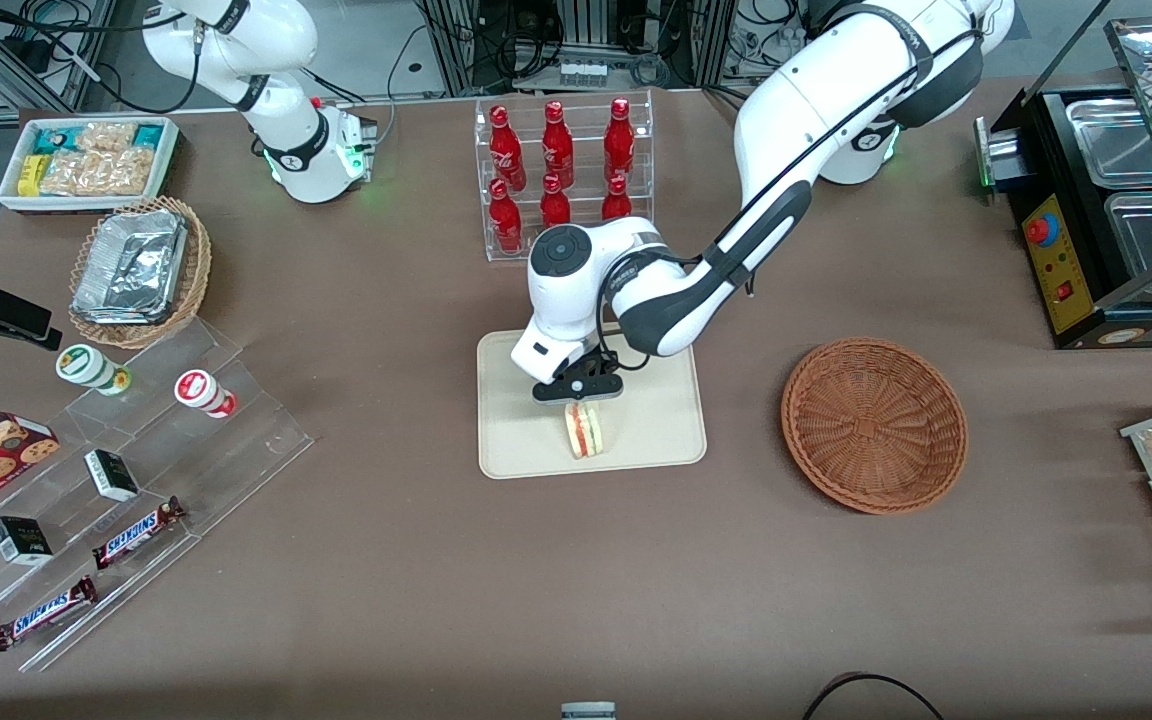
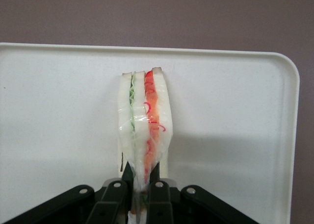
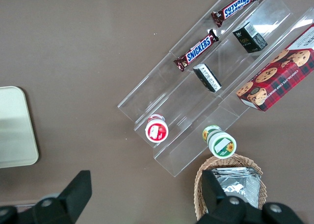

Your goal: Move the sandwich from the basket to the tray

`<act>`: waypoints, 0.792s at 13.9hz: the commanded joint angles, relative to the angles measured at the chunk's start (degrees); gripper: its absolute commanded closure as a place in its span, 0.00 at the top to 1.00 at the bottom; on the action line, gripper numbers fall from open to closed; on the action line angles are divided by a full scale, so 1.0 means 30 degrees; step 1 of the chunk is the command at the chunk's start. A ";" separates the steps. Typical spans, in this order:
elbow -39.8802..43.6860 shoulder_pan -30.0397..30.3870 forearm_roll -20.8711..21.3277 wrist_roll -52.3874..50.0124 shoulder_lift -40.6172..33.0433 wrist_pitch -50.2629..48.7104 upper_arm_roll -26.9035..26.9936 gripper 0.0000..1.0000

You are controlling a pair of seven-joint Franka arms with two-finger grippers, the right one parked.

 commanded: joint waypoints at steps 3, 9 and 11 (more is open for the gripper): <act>-0.0362 -0.0659 0.0450 -0.0564 -0.0118 0.0084 0.0258 0.42; -0.0245 -0.0572 0.0392 -0.0888 -0.0905 -0.0178 0.0229 1.00; 0.0192 -0.0514 0.0187 -0.0918 -0.1812 -0.1460 0.0171 1.00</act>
